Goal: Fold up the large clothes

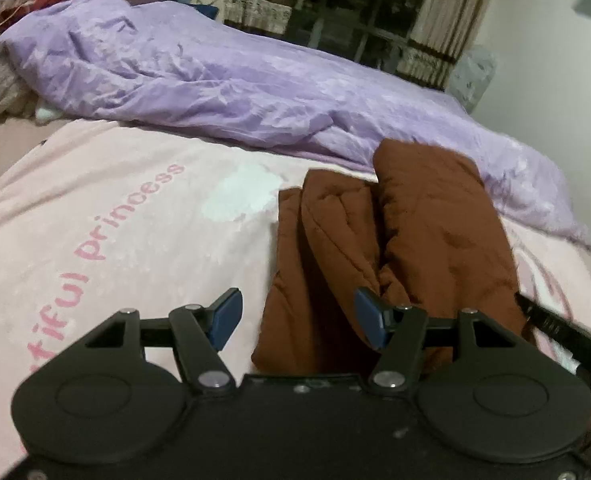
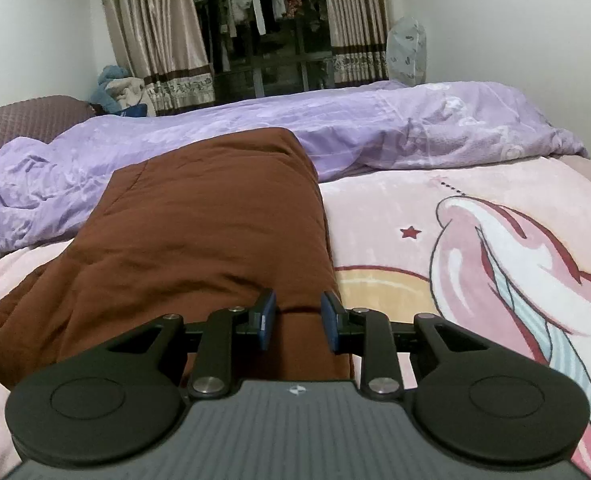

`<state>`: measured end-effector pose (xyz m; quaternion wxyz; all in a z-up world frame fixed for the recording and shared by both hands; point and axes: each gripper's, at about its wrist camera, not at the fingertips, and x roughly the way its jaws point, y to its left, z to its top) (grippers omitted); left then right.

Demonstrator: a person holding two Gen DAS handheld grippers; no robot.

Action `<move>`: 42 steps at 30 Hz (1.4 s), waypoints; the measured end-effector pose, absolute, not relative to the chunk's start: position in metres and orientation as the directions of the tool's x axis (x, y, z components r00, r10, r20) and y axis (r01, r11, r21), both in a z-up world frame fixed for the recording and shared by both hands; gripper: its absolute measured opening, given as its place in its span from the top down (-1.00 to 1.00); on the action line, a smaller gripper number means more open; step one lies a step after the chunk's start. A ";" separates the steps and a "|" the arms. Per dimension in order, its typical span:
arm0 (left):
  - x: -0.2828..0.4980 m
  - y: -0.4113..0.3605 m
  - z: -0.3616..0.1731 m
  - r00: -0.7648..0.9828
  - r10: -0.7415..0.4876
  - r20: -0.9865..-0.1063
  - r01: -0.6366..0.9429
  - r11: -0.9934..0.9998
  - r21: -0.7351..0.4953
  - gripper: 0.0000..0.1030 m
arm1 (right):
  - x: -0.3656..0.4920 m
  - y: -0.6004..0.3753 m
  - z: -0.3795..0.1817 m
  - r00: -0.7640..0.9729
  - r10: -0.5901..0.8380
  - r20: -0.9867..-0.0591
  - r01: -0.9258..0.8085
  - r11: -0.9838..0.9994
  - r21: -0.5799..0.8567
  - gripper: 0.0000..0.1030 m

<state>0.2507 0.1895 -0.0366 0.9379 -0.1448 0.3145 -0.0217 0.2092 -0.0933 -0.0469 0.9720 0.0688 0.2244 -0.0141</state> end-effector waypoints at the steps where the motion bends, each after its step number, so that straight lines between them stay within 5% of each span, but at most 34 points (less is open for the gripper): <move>1: 0.249 0.191 -0.034 0.802 -0.152 -0.577 -0.035 0.953 -0.300 -0.24 | 0.210 -0.094 -0.047 0.899 0.004 -0.439 0.059 0.990 0.130 0.35; 5: 0.244 0.182 -0.025 0.822 -0.234 -0.519 0.074 0.948 -0.310 -0.88 | 0.210 -0.092 -0.047 0.900 0.011 -0.436 0.054 0.989 0.137 0.35; 11: 0.294 0.150 -0.073 0.698 -0.305 -0.648 0.122 0.942 -0.312 -0.95 | 0.210 -0.093 -0.048 0.901 0.005 -0.435 0.055 0.990 0.126 0.35; 13: 0.305 0.139 -0.093 0.689 -0.285 -0.666 0.119 0.951 -0.284 -0.32 | 0.210 -0.095 -0.049 0.900 0.014 -0.436 0.051 0.989 0.138 0.34; 16: 0.299 0.132 -0.092 0.720 -0.288 -0.631 0.132 0.950 -0.283 0.29 | 0.208 -0.096 -0.048 0.900 0.034 -0.434 0.036 0.988 0.152 0.31; 22: 0.254 0.133 -0.031 0.872 -0.146 -0.468 0.074 0.983 -0.169 0.41 | 0.194 -0.096 -0.029 0.906 0.119 -0.406 -0.044 0.981 0.189 0.29; 26: 0.261 0.151 -0.054 0.828 -0.075 -0.556 -0.020 0.987 -0.162 0.40 | 0.193 -0.088 -0.027 0.907 0.149 -0.394 -0.084 0.980 0.178 0.27; 28: 0.283 0.153 -0.098 0.747 -0.095 -0.658 -0.030 0.984 -0.175 0.25 | 0.203 -0.081 -0.039 0.884 0.164 -0.438 -0.095 0.980 0.175 0.27; 30: 0.286 0.154 -0.114 0.755 -0.105 -0.647 -0.030 0.981 -0.194 0.06 | 0.208 -0.077 -0.050 0.877 0.163 -0.452 -0.094 0.981 0.171 0.25; 34: 0.280 0.159 -0.090 0.791 -0.069 -0.608 -0.031 0.988 -0.152 -0.79 | 0.201 -0.069 -0.044 0.898 0.084 -0.431 -0.044 0.994 0.103 0.26; 37: 0.267 0.178 -0.057 0.830 -0.011 -0.558 -0.072 0.989 -0.126 -0.87 | 0.197 -0.076 -0.027 0.907 0.131 -0.400 -0.068 0.984 0.167 0.27; 42: 0.278 0.180 -0.007 0.958 -0.014 -0.285 -0.046 0.978 -0.204 -1.00 | 0.226 -0.071 0.013 0.947 0.145 -0.286 -0.090 0.976 0.200 0.27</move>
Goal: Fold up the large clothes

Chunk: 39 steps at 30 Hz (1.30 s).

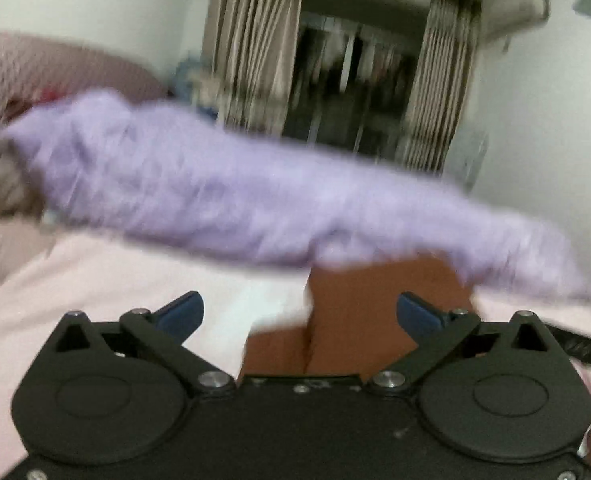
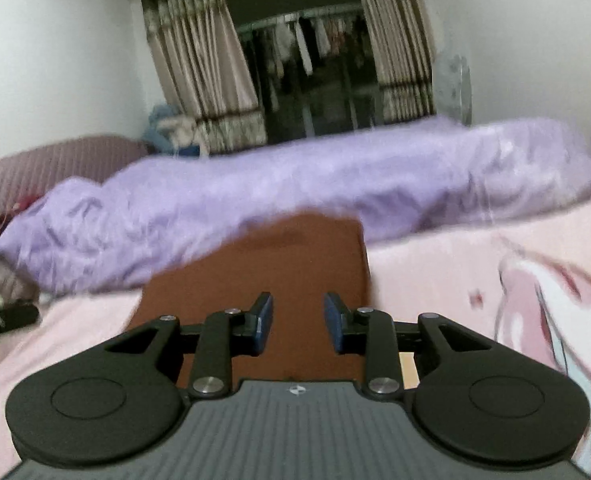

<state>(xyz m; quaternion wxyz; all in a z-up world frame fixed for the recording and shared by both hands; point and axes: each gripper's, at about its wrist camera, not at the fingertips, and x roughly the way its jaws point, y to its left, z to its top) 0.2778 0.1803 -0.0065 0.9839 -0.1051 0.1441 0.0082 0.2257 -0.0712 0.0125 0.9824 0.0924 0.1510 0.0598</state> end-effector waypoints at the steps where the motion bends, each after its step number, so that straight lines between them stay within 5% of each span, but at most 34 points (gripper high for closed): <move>1: 0.290 0.174 -0.004 0.963 -0.008 -0.270 -0.047 0.979 -0.198 -1.00 | 0.239 -0.068 0.018 0.957 0.127 -0.262 -0.072 0.975 0.210 0.27; 6: 0.379 0.138 -0.037 0.961 0.058 -0.269 -0.082 0.994 -0.078 -1.00 | 0.320 -0.056 0.009 0.954 0.094 -0.283 -0.026 0.972 0.234 0.29; 11: 0.438 0.122 -0.136 0.856 0.059 -0.513 -0.082 0.996 -0.022 -1.00 | 0.373 -0.063 -0.072 0.869 -0.003 -0.495 0.086 0.985 0.146 0.37; 14: 0.438 0.133 -0.105 0.878 0.007 -0.479 -0.046 0.996 -0.070 -1.00 | 0.373 -0.075 -0.066 0.864 0.036 -0.503 0.070 0.979 0.190 0.38; 20: 0.444 0.109 -0.051 0.943 0.058 -0.327 -0.029 0.995 0.093 -1.00 | 0.379 -0.065 -0.017 0.880 0.056 -0.471 0.013 0.990 0.141 0.35; 28: 0.523 0.105 -0.115 0.816 0.083 -0.572 -0.012 0.992 0.127 -1.00 | 0.436 -0.066 -0.048 0.793 0.102 -0.601 0.015 0.982 0.186 0.34; 34: 0.509 0.117 -0.106 0.834 0.054 -0.549 -0.016 0.997 0.074 -1.00 | 0.428 -0.074 -0.033 0.836 0.129 -0.533 0.005 0.970 0.243 0.33; 36: 0.508 0.117 -0.101 0.857 0.057 -0.513 -0.024 0.997 0.072 -1.00 | 0.432 -0.074 -0.022 0.868 0.119 -0.482 -0.004 0.972 0.234 0.16; 39: 0.516 0.111 -0.104 0.828 0.064 -0.556 -0.006 0.994 0.105 -1.00 | 0.457 -0.072 -0.024 0.836 0.076 -0.544 0.025 0.984 0.175 0.16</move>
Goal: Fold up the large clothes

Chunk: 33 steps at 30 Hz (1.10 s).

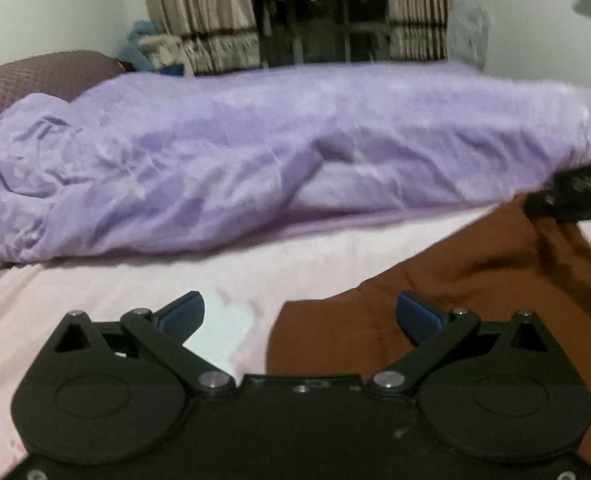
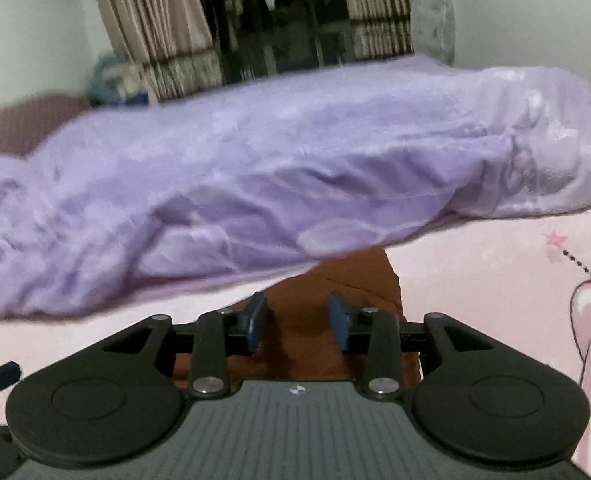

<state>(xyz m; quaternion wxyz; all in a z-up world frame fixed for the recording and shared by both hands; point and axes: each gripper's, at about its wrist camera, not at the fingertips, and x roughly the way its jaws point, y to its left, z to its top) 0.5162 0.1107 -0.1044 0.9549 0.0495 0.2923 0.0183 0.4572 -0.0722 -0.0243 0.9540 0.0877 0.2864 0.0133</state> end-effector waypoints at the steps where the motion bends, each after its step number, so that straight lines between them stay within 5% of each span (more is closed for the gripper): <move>1: 0.517 0.109 -0.106 0.820 0.072 -0.567 -0.008 0.993 0.115 -1.00 | 0.466 -0.073 -0.030 0.811 0.084 -0.579 0.028 0.983 0.181 0.16; 11: 0.482 0.113 -0.067 0.850 0.095 -0.518 -0.036 0.992 0.122 -1.00 | 0.428 -0.079 -0.004 0.842 0.094 -0.531 -0.008 0.987 0.162 0.14; 20: 0.376 0.149 -0.042 0.857 0.044 -0.514 -0.025 0.999 0.045 -1.00 | 0.329 -0.103 0.016 0.832 0.279 -0.479 -0.208 0.958 0.198 -0.34; 24: 0.366 0.140 -0.093 0.776 0.039 -0.630 0.009 0.997 0.072 -1.00 | 0.329 -0.089 -0.022 0.765 0.222 -0.604 -0.209 0.974 0.092 -0.19; 33: 0.346 0.128 -0.088 0.804 0.100 -0.586 -0.036 0.992 0.119 -1.00 | 0.312 -0.073 -0.013 0.772 0.189 -0.607 -0.195 0.979 0.056 -0.07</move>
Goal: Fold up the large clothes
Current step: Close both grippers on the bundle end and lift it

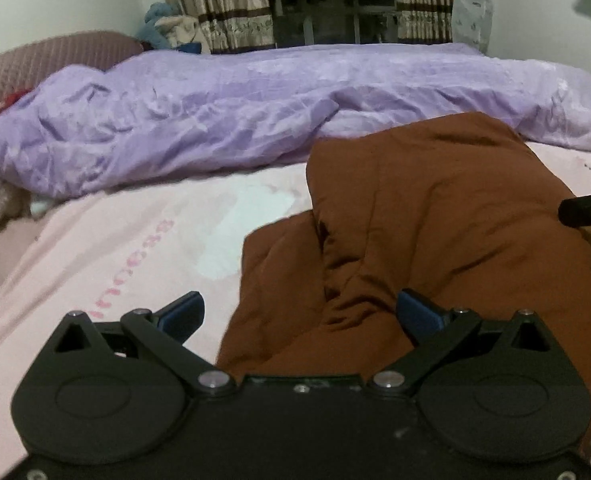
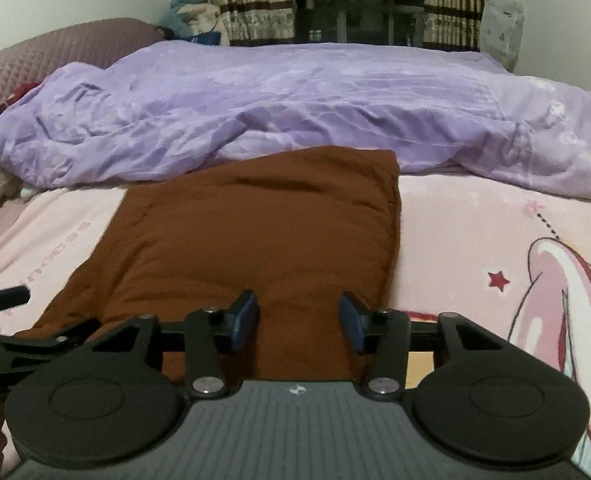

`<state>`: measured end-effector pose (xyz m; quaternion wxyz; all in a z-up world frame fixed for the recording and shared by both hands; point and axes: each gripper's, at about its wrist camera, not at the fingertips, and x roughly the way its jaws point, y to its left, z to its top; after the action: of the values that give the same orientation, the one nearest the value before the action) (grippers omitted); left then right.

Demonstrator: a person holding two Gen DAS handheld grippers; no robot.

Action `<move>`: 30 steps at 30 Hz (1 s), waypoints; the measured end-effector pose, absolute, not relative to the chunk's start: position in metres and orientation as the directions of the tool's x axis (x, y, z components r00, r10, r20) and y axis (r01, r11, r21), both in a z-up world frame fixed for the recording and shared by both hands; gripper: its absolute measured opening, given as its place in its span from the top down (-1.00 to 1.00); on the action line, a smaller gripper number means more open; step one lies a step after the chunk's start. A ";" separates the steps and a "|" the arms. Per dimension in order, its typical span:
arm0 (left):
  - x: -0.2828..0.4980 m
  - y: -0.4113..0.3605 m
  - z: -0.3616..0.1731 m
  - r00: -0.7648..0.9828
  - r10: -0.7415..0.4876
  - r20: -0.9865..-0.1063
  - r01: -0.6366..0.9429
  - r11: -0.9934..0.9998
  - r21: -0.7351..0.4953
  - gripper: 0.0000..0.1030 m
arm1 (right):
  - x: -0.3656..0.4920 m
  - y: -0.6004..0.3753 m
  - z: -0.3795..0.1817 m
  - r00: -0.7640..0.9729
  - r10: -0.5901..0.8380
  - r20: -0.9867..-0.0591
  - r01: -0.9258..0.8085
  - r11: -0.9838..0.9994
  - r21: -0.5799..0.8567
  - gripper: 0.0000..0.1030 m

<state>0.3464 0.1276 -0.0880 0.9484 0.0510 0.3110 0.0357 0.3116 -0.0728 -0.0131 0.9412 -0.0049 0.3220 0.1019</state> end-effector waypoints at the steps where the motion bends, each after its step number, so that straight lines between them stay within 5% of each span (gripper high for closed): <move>1: 0.343 0.127 -0.084 0.807 0.112 -0.580 -0.040 0.990 0.135 -1.00 | 0.306 -0.070 -0.012 0.772 0.191 -0.606 -0.199 0.978 0.055 -0.07; 9: 0.291 0.133 -0.048 0.843 0.117 -0.525 -0.052 0.989 0.137 -1.00 | 0.270 -0.061 -0.005 0.774 0.223 -0.593 -0.233 0.971 0.061 -0.07; 13: 0.300 0.126 -0.082 0.748 0.090 -0.658 0.017 0.988 0.154 -1.00 | 0.269 -0.061 -0.018 0.758 0.206 -0.618 -0.217 0.974 0.059 -0.11; 15: 0.306 0.126 -0.099 0.736 0.066 -0.674 0.045 0.988 0.146 -1.00 | 0.276 -0.064 -0.037 0.743 0.216 -0.633 -0.221 0.973 0.072 -0.31; 20: 0.305 0.190 -0.058 0.786 -0.122 -0.606 -0.004 0.980 -0.201 -1.00 | 0.264 -0.090 -0.029 0.781 0.257 -0.569 -0.241 0.965 0.105 -0.83; 25: 0.348 0.201 -0.071 0.683 -0.244 -0.689 0.081 0.962 -0.261 -1.00 | 0.289 -0.131 -0.035 0.764 0.206 -0.611 -0.130 0.978 0.166 -0.89; 30: 0.386 0.207 -0.118 0.569 -0.393 -0.722 0.054 0.894 -0.445 -1.00 | 0.318 -0.155 -0.058 0.703 0.354 -0.617 -0.138 0.919 0.370 -1.00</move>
<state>0.3863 0.2074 -0.1176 0.8651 -0.1904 0.4456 -0.1293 0.3182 -0.1554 -0.0580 0.9105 0.1494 0.3611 0.1353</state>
